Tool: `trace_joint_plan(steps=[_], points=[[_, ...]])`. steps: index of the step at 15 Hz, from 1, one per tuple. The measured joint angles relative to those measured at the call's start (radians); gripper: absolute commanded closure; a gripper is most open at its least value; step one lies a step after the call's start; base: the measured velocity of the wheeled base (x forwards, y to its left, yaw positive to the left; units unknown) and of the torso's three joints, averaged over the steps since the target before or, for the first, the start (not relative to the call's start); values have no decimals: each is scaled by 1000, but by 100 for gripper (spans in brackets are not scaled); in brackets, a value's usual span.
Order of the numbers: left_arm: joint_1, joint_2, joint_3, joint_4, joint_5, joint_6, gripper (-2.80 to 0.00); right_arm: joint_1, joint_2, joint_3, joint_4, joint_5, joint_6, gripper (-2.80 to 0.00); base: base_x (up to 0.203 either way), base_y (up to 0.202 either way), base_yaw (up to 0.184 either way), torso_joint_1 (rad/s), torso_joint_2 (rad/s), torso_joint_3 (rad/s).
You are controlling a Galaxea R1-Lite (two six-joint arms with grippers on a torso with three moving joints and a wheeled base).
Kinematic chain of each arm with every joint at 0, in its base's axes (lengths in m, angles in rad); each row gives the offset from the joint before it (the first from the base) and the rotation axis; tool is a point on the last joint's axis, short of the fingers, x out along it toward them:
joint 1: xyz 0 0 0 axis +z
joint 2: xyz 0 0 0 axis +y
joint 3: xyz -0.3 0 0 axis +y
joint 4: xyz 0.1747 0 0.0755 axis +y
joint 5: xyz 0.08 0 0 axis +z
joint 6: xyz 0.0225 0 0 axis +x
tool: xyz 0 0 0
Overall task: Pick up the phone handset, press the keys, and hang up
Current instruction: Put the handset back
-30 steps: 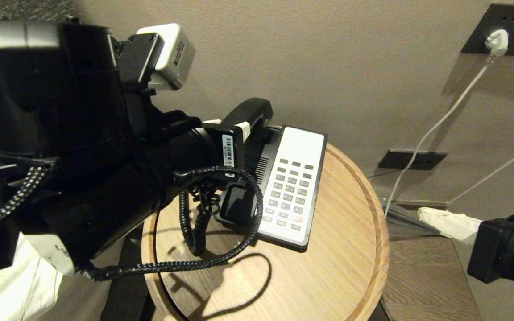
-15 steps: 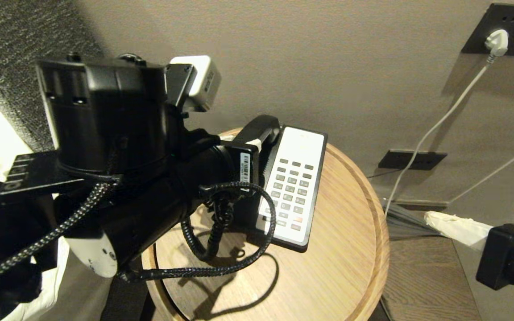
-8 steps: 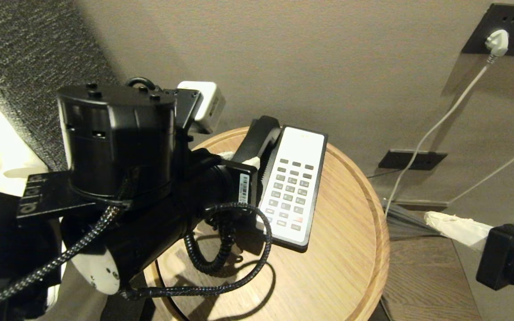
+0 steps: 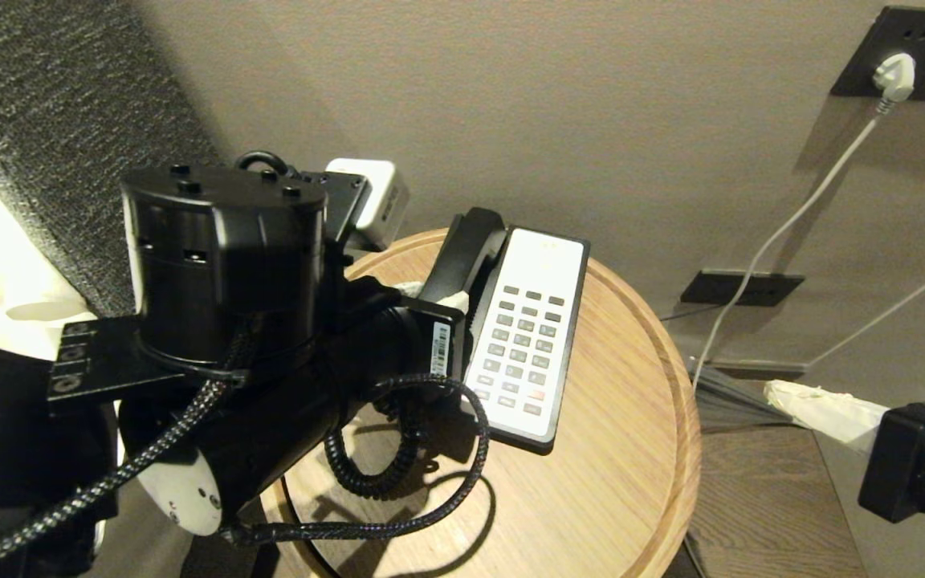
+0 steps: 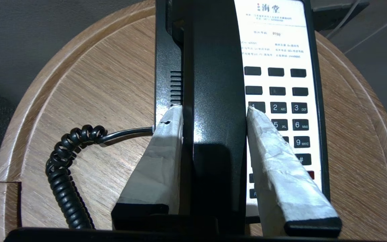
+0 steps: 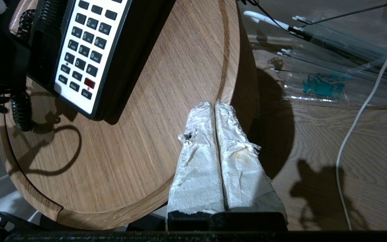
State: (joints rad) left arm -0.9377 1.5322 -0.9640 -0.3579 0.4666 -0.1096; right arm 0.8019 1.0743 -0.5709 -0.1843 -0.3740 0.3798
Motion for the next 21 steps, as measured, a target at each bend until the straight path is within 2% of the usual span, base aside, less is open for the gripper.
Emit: trace_joint_plan(steps=[21], points=[[17, 51, 0, -3, -36, -12, 0, 0, -18, 0, 0, 0, 0, 0, 0, 0, 0, 0, 0, 0]])
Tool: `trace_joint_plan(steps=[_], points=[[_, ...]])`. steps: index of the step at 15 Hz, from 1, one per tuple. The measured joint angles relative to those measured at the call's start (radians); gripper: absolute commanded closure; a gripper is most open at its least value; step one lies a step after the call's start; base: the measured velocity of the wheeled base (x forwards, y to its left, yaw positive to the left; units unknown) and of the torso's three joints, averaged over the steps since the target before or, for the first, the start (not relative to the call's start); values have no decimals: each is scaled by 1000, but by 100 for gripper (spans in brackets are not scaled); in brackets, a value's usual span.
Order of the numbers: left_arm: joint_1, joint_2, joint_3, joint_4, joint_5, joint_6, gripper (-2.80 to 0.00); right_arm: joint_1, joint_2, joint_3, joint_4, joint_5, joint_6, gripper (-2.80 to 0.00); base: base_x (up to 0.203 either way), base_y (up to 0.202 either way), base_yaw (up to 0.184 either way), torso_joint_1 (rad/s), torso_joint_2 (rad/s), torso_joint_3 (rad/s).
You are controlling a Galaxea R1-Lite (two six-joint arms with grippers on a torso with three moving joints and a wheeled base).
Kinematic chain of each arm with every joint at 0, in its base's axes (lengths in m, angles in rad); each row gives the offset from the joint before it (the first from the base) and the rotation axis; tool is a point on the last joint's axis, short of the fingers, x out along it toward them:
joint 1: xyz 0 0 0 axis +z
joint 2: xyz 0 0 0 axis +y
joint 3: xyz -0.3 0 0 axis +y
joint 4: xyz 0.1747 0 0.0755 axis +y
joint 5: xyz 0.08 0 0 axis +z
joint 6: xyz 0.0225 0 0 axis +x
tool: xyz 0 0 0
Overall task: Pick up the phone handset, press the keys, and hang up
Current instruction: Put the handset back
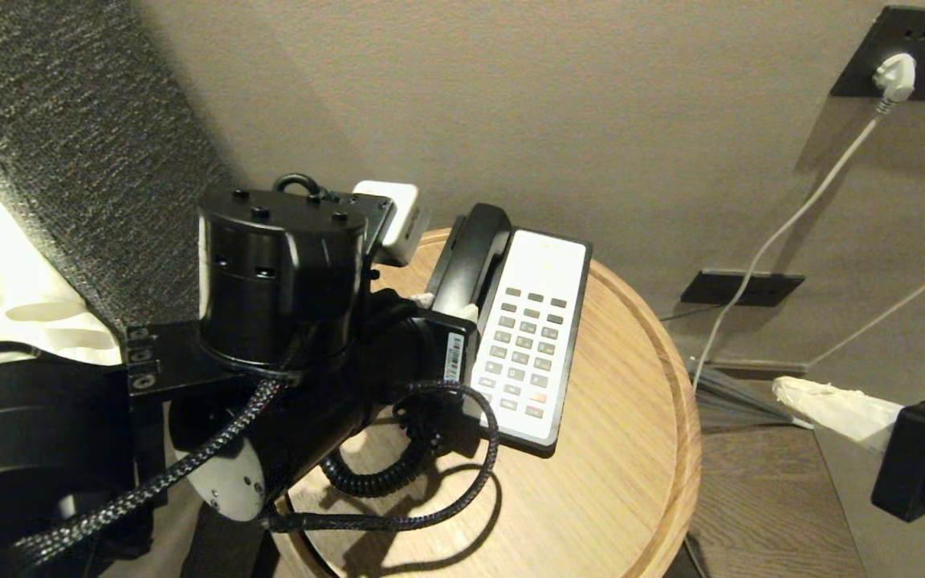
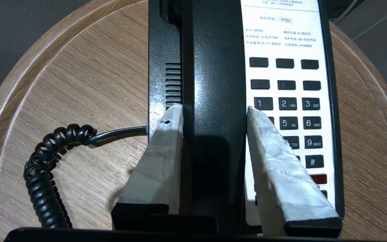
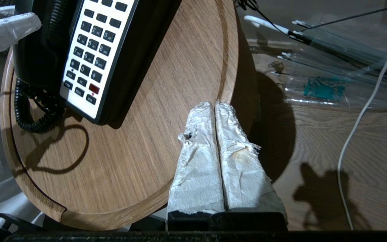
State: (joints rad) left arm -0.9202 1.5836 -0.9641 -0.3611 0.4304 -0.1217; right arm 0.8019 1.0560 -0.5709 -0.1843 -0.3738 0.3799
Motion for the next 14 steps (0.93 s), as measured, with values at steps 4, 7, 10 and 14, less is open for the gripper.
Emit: trace_joint_plan(steps=[4, 7, 10, 14], points=[[17, 11, -5, 0, -7, 0, 0, 0, -1, 3, 0, 0, 0, 0, 0, 0, 0, 0, 0, 0], [30, 14, -8, 1, -6, 4, 0, 0, -5, 14, 0, 0, -1, 0, 0, 0, 0, 0, 0, 0], [37, 10, -19, 6, -4, 19, 0, 1, -8, 20, 0, 0, -1, 0, 0, 0, 0, 0, 0, 0], [38, 8, -25, 5, -5, 46, 0, 1, -12, 23, 0, -1, -1, 0, 0, 0, 0, 0, 0, 0]])
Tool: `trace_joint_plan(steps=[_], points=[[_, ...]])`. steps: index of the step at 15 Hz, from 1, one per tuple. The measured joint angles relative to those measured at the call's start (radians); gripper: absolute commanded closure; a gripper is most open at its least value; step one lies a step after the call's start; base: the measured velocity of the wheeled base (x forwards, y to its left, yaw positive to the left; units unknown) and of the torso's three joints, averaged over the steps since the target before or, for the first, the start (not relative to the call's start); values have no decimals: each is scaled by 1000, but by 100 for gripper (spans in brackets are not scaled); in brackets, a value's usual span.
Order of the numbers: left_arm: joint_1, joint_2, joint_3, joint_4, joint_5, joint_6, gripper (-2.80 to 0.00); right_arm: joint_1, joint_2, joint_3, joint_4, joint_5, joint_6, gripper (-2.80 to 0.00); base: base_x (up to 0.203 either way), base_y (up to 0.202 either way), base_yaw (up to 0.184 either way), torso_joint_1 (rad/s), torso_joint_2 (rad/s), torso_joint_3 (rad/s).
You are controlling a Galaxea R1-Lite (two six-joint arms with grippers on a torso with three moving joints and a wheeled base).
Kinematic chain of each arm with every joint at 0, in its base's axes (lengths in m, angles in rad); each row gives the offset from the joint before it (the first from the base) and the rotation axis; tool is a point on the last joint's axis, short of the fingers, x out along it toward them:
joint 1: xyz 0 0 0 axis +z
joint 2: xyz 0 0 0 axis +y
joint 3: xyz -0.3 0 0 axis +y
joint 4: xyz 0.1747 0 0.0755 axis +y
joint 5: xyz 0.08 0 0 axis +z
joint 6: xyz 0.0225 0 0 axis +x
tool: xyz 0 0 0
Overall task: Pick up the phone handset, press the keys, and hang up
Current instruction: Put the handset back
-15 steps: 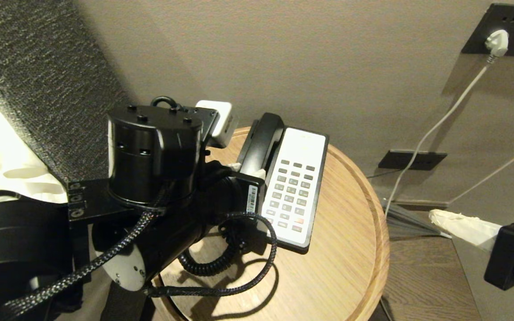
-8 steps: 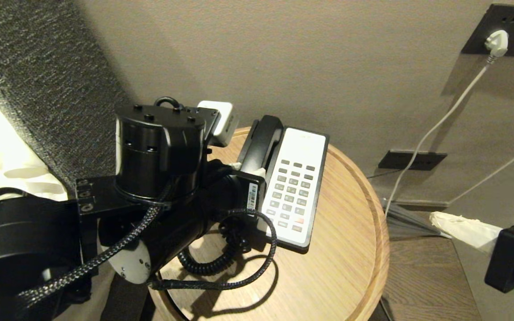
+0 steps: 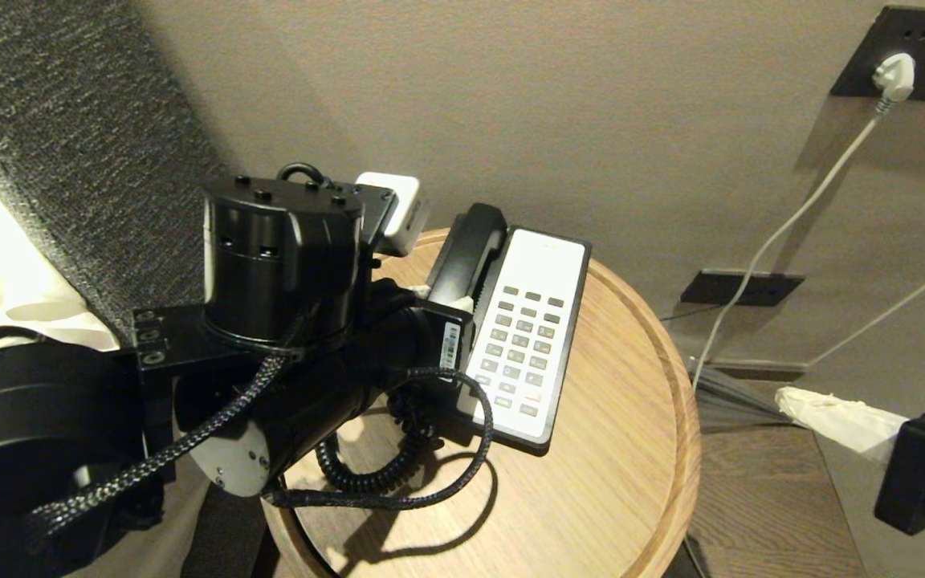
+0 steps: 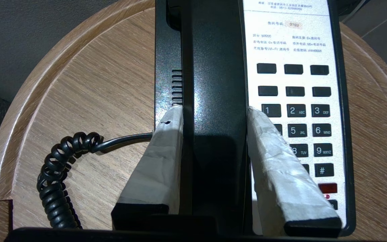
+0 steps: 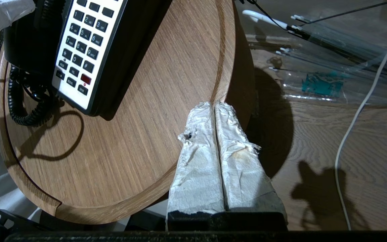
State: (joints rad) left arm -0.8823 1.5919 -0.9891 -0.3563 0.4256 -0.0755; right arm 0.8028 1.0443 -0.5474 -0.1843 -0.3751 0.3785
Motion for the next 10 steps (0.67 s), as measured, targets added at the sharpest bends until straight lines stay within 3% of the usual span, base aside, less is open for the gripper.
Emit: trace_joint_plan(steps=[6, 7, 10], points=[[0, -2, 17, -2, -33, -7, 0, 0, -6, 1, 0, 1, 0, 0, 0, 0, 0, 0, 0, 0], [0, -3, 24, -4, -35, -7, -280, -1, -7, 1, 0, 1, 0, 0, 0, 0, 0, 0, 0, 0], [-1, -1, 35, 0, -36, -7, -280, -1, -10, 4, 0, 1, 0, 0, 0, 0, 0, 0, 0, 0]])
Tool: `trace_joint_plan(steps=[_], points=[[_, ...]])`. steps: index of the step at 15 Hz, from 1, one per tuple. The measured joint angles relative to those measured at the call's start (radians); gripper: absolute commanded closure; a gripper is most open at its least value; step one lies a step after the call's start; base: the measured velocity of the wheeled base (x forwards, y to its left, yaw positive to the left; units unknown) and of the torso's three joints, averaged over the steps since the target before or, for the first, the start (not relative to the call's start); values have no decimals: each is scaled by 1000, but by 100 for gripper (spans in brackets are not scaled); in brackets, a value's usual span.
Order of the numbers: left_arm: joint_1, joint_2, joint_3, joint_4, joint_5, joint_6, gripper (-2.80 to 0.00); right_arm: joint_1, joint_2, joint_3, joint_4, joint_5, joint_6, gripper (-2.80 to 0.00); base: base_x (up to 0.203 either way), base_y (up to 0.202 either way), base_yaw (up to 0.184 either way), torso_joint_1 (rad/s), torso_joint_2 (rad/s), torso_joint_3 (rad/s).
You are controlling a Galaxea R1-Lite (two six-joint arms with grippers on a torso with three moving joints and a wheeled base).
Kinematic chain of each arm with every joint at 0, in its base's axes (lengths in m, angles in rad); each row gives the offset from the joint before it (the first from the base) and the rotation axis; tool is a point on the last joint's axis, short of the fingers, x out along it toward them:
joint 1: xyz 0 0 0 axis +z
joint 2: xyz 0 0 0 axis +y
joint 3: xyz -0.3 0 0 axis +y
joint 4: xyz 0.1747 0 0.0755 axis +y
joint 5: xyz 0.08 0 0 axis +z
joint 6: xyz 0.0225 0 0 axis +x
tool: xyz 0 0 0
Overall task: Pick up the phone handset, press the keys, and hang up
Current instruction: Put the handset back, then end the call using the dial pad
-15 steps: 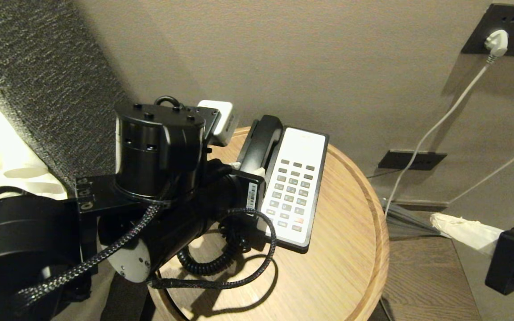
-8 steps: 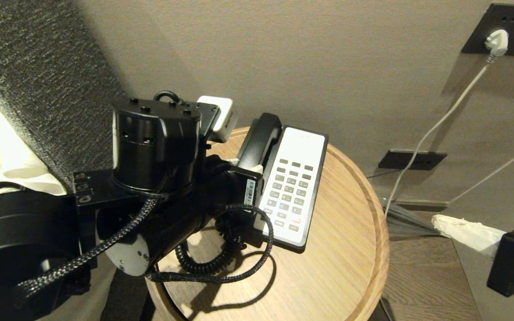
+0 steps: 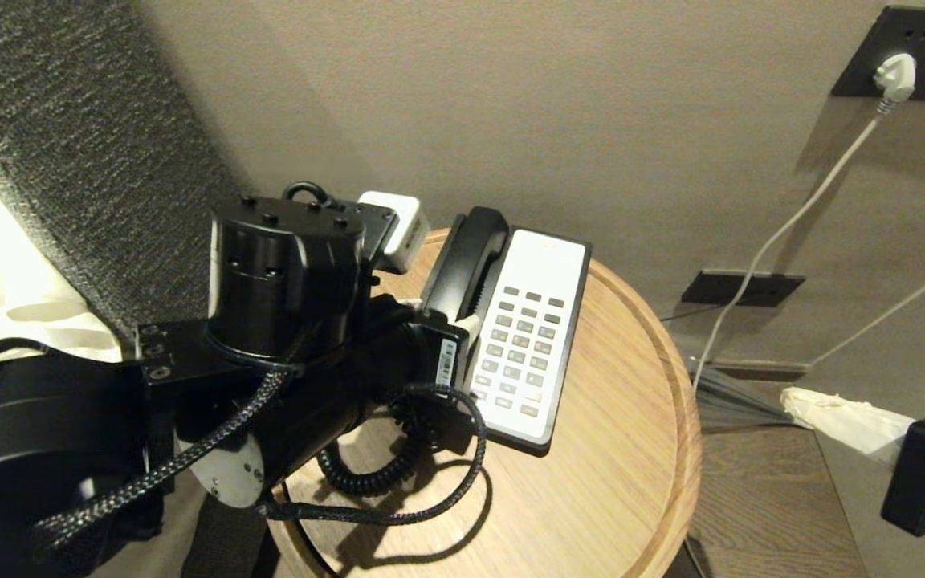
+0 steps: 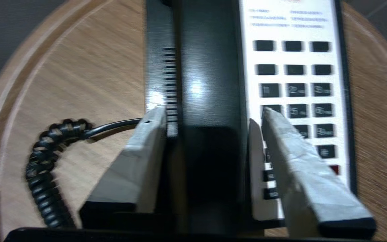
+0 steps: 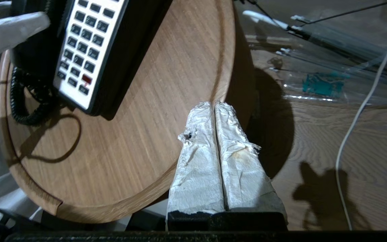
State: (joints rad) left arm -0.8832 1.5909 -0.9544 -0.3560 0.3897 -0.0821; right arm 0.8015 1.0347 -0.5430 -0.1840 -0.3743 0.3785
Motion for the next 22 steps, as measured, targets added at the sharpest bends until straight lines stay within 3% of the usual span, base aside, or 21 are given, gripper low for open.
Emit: trace_joint_plan(steps=[8, 9, 15, 22], points=[[1, -45, -4, -4, 10, 1, -280, 1, -14, 29, 0, 0, 0, 0, 0, 0, 0, 0, 0, 0], [1, -64, 2, -3, 10, -1, 0, 1, -14, 29, -1, -1, 0, 0, 0, 0, 0, 0, 0, 0], [0, -223, 38, 8, 9, -10, 0, 9, 59, -42, -9, 25, -3, 0, 0, 0, 0, 0, 0, 0], [72, -466, 153, 32, 9, -45, 0, 99, 325, -268, -13, 45, -3, 0, 0, 0, 0, 0, 0, 0]])
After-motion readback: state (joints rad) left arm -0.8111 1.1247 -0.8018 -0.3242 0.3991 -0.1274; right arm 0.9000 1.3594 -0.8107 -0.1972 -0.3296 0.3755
